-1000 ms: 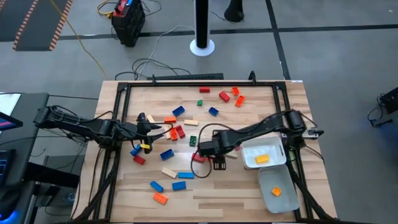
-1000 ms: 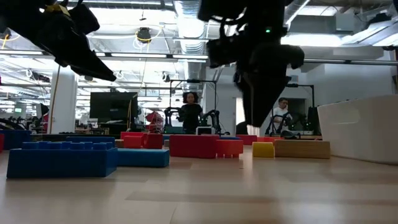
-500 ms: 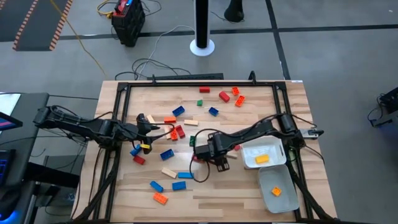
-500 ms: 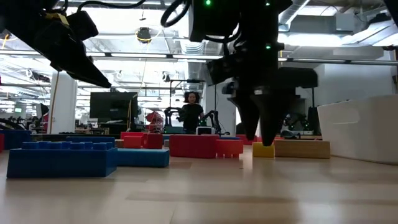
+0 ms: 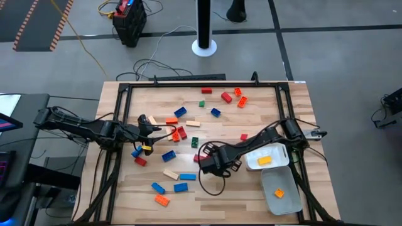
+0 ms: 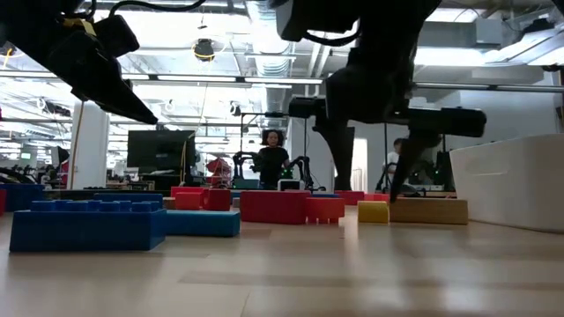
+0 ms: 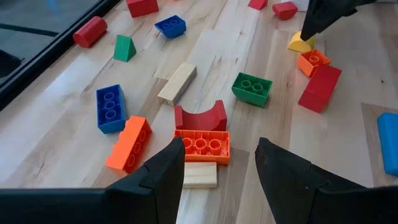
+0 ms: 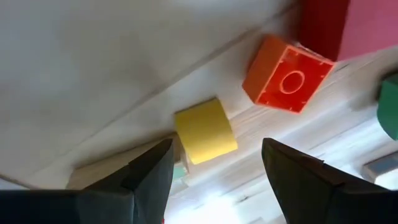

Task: Sort blocks by size
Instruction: Put the half circle yellow block into the gray bin

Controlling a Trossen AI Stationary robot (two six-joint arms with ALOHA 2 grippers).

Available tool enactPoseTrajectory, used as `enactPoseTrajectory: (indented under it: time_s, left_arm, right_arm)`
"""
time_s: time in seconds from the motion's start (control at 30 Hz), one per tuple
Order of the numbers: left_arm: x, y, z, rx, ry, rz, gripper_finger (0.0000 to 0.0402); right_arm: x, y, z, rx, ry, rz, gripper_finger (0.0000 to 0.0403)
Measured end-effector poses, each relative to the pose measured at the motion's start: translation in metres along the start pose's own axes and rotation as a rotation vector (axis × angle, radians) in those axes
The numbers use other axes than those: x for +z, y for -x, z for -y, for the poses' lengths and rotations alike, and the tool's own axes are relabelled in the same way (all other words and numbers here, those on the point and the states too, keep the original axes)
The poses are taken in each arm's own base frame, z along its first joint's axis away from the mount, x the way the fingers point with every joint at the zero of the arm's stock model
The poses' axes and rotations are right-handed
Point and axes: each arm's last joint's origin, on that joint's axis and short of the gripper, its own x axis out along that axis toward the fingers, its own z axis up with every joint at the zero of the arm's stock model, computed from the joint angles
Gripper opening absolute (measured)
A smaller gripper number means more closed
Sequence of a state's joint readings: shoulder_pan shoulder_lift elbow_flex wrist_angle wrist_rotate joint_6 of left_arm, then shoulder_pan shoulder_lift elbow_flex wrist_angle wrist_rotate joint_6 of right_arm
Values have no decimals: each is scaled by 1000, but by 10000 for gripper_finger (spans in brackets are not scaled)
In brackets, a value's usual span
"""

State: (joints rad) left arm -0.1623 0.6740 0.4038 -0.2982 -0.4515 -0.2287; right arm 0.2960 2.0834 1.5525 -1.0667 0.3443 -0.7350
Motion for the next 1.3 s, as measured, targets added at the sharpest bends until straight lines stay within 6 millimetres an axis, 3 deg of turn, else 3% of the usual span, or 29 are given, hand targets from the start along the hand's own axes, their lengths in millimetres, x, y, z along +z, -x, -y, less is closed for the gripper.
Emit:
enactPoseTrajectory:
  time_s: [0.5, 0.97, 1.17, 1.3]
  left_arm:
    - [0, 0, 0, 1, -13, -3, 188]
    - [-4, 0, -1, 8, -24, -35, 188]
    - [-5, 0, -1, 11, -27, -45, 188]
    - [-4, 0, -1, 10, -26, -43, 188]
  right_arm:
    - [-5, -16, 4, -1, 70, 32, 272]
    - [-16, -22, 15, 89, 23, 105, 163]
    - [-17, -22, 15, 86, 15, 103, 158]
    - [-20, -20, 17, 30, -18, 10, 160]
